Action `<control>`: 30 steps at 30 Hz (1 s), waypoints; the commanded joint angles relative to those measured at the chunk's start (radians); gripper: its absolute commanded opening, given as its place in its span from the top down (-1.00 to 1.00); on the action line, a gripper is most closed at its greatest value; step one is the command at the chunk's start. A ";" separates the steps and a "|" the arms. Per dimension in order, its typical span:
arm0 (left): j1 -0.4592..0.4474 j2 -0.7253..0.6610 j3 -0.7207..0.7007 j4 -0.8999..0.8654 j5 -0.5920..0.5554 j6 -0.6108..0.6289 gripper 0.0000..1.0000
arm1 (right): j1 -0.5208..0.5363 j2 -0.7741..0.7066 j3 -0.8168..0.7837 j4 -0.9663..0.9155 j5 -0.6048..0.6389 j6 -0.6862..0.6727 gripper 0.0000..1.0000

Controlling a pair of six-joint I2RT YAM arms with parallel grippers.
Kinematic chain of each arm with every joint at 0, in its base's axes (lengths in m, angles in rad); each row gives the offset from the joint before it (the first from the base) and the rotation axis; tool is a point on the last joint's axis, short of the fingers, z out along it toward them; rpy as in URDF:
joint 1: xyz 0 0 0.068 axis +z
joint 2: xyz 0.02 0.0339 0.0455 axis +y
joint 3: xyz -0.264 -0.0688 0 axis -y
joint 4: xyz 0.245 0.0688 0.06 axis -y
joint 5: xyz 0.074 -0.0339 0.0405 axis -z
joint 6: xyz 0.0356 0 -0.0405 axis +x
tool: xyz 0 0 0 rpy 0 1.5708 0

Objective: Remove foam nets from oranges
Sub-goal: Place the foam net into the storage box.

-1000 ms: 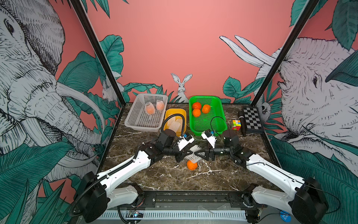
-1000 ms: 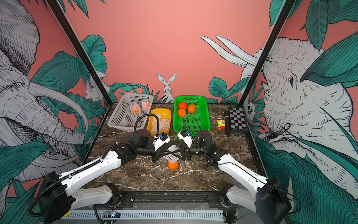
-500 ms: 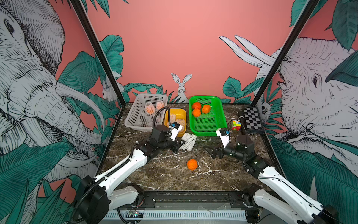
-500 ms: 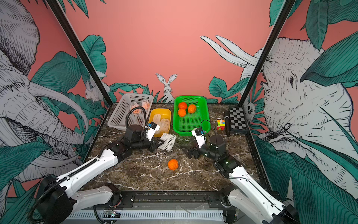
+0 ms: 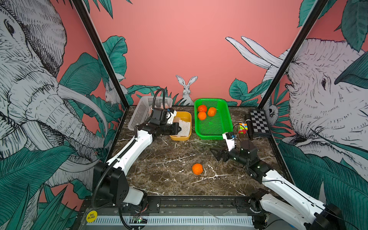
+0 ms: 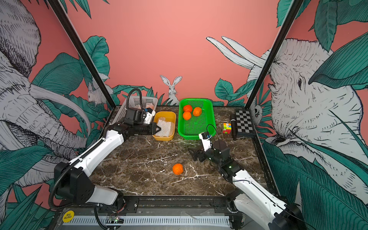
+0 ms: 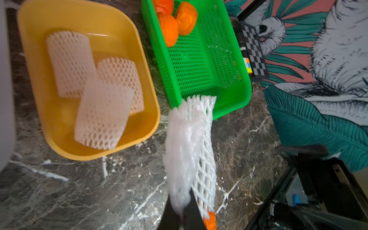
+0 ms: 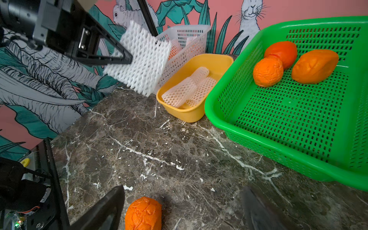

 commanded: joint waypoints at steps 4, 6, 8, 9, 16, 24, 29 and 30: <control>0.056 0.231 0.267 -0.146 0.019 0.004 1.00 | -0.001 0.093 0.022 0.098 0.032 0.076 -0.82; 0.058 0.297 0.332 -0.136 0.024 -0.038 1.00 | -0.002 0.127 0.055 0.055 0.039 0.097 -0.81; 0.057 0.353 0.376 -0.127 -0.002 -0.109 1.00 | -0.002 0.154 0.082 0.019 0.038 0.108 -0.81; 0.058 0.381 0.397 -0.122 -0.019 -0.140 1.00 | -0.002 0.164 0.094 0.009 0.039 0.112 -0.81; 0.055 0.512 0.480 -0.021 -0.055 -0.262 1.00 | -0.001 0.198 0.127 -0.011 0.042 0.152 -0.79; 0.055 0.623 0.571 0.004 -0.122 -0.254 1.00 | -0.001 0.209 0.131 -0.019 0.021 0.175 -0.77; 0.054 0.721 0.673 -0.052 -0.065 -0.222 1.00 | -0.002 0.200 0.128 -0.026 0.026 0.169 -0.77; 0.055 0.731 0.683 -0.063 -0.062 -0.212 1.00 | -0.002 0.199 0.128 -0.030 0.028 0.167 -0.77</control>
